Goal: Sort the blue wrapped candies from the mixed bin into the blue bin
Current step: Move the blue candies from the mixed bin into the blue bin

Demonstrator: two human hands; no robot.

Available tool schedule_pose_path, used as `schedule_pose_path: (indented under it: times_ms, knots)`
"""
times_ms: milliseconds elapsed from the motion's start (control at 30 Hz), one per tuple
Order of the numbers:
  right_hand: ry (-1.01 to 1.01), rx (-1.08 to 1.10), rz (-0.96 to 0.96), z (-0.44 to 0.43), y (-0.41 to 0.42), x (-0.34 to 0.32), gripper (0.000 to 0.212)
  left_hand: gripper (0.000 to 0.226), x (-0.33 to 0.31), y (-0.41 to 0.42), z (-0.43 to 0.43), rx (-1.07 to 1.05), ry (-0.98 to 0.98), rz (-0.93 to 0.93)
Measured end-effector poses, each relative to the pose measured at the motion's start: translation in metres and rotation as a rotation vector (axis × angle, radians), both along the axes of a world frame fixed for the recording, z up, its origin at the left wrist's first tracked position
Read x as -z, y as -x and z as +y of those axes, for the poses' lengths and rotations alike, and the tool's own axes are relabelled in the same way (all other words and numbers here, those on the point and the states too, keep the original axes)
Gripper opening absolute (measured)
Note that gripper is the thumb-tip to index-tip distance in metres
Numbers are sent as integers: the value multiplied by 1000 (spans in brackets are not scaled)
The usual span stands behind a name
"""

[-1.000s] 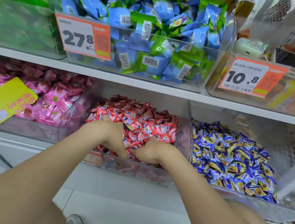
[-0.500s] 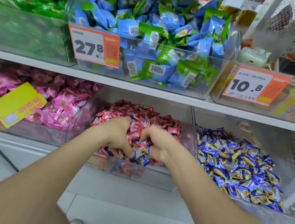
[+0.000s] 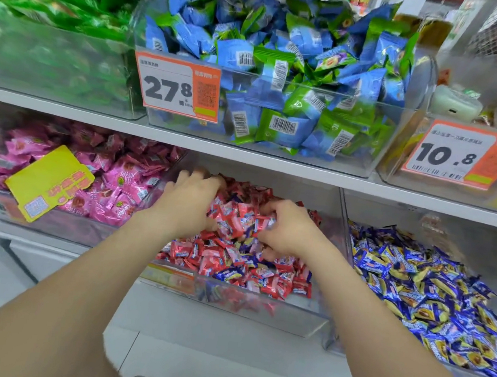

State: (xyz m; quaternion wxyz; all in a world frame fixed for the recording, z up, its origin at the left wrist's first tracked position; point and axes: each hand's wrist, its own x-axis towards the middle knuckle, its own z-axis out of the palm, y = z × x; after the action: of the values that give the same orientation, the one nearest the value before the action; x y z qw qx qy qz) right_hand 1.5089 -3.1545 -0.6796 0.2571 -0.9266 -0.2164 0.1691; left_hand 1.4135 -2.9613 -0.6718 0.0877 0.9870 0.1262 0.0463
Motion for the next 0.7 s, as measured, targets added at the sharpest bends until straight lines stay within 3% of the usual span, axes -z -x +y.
schedule_pose_path:
  times_ms: [167, 333, 500, 600, 700]
  knots:
    - [132, 12, -234, -13, 4, -1, 22, 42, -2, 8, 1, -9, 76, -39]
    - [119, -82, -182, -17, 19, -5, 7, 28, 0, 11, 1, 137, 134, 11]
    - [272, -210, -281, -12, 26, 12, 40, 28, -9, 19, -27, 353, 331, 131]
    - [342, -256, -345, -13, 20, 13, 39, 26, 3, 17, -40, 420, 163, 256]
    - [308, -232, -246, -18, 14, 10, 26, 19, 7, 12, -43, 439, 92, 322]
